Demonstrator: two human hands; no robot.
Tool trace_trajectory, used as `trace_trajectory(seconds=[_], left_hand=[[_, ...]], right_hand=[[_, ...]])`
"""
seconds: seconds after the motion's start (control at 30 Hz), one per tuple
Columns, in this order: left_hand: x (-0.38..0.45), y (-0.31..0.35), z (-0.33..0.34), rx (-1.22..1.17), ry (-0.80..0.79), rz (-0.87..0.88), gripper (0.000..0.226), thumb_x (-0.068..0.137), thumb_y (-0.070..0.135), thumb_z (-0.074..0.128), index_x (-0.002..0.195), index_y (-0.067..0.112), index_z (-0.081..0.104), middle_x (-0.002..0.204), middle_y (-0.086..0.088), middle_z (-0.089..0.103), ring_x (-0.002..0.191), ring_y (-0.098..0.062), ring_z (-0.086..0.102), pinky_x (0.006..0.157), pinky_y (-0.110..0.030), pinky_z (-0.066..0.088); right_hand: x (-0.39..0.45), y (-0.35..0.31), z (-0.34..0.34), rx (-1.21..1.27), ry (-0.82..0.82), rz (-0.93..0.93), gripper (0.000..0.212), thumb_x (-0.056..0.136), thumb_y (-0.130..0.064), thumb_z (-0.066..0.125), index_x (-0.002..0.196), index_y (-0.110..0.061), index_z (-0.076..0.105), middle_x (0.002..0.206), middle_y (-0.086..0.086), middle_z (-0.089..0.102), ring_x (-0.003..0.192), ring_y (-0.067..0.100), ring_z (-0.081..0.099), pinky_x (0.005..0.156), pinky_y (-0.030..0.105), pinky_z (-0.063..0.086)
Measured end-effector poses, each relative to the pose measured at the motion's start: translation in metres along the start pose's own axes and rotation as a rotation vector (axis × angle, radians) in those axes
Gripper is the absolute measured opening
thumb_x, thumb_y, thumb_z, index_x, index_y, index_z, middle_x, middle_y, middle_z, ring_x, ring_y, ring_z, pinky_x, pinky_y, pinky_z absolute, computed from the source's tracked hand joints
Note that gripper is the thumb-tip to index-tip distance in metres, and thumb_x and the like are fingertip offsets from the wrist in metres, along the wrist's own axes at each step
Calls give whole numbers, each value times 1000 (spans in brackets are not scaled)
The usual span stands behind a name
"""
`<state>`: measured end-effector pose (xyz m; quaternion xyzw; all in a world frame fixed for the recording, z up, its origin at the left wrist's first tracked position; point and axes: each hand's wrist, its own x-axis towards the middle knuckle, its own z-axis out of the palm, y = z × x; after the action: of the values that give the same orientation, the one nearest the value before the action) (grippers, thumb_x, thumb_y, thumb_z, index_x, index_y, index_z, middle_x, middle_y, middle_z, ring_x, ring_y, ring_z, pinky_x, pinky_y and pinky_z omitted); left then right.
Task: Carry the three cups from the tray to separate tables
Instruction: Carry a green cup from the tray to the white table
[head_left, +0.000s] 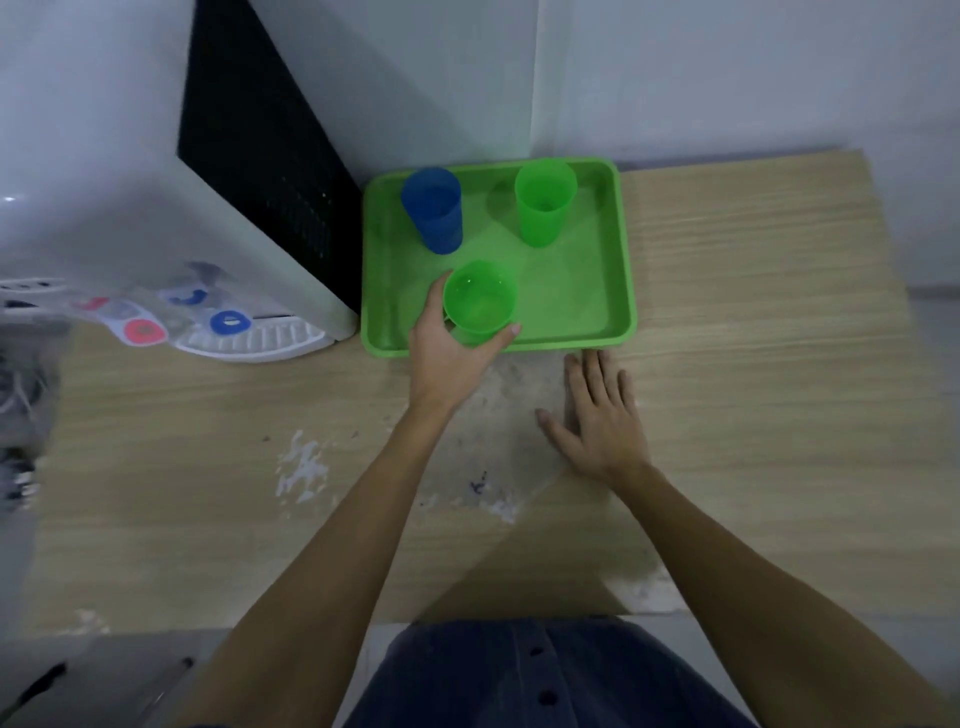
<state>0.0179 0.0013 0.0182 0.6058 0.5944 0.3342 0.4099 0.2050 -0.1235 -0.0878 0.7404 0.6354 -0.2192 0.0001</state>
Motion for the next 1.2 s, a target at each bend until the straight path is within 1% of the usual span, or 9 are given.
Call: trace_trajectory(seconds=[0.1, 0.17, 0.27, 0.37, 0.5, 0.57, 0.7, 0.9, 1.2], left_hand=[[-25, 7, -17, 54, -43, 42, 90, 68, 49, 93, 142, 18, 53, 135, 10, 61, 126, -6, 54, 113, -34, 45], [-42, 10, -26, 73, -88, 67, 95, 66, 54, 93, 144, 18, 52, 140, 7, 61, 131, -10, 54, 115, -40, 45], [-68, 15, -37, 76, -160, 112, 98, 65, 53, 94, 146, 18, 51, 143, 4, 60, 134, -13, 53, 116, -42, 44], [-94, 21, -41, 65, -230, 177, 95, 66, 47, 96, 144, 18, 53, 142, 3, 60, 132, -14, 54, 115, -39, 44], [-130, 31, -39, 51, -329, 270, 90, 66, 42, 97, 142, 18, 55, 137, 7, 62, 127, -11, 55, 104, -19, 43], [-151, 36, -33, 40, -394, 344, 85, 65, 41, 97, 138, 18, 58, 130, 8, 65, 119, -8, 59, 99, -16, 46], [-197, 43, -12, 25, -517, 416, 81, 64, 40, 98, 132, 19, 61, 121, 7, 68, 109, -6, 62, 93, -17, 52], [-267, 59, 34, 14, -722, 546, 82, 61, 47, 97, 132, 24, 62, 119, 14, 70, 109, 2, 65, 91, -28, 57], [-400, 94, 116, 1, -1109, 707, 79, 62, 43, 98, 130, 25, 63, 116, 11, 72, 104, 2, 66, 84, -16, 53]], right_hand=[[-15, 1, -19, 55, -84, -21, 97, 99, -80, 24, 168, -16, 1, 176, 13, -7, 163, 28, -8, 131, 47, -4], [-36, 2, -32, 84, -103, -11, 100, 95, -83, 20, 168, -18, -1, 176, 11, -9, 163, 27, -7, 131, 45, -3], [-76, 4, -45, 70, -44, 32, 106, 86, -82, 11, 168, -17, 0, 176, 12, -6, 164, 26, -3, 132, 43, 1], [-125, 5, -51, 107, 48, 95, 104, 88, -81, 16, 168, -17, 7, 176, 11, 0, 164, 26, 3, 133, 44, 7], [-191, 1, -54, 162, 137, 180, 101, 90, -81, 20, 168, -18, 10, 177, 9, 4, 164, 24, 6, 133, 43, 9], [-225, -1, -52, 183, 189, 231, 99, 92, -79, 25, 168, -16, 13, 176, 10, 9, 163, 26, 10, 132, 43, 12], [-294, -1, -45, 189, 299, 333, 94, 96, -75, 32, 167, -13, 20, 175, 12, 17, 161, 28, 18, 131, 42, 14], [-399, 4, -35, 206, 436, 547, 94, 96, -75, 32, 167, -16, 16, 174, 11, 18, 161, 27, 19, 129, 38, 7], [-567, 35, 5, 256, 592, 919, 94, 95, -76, 33, 167, -19, 19, 175, 9, 18, 161, 25, 19, 131, 43, 13]])
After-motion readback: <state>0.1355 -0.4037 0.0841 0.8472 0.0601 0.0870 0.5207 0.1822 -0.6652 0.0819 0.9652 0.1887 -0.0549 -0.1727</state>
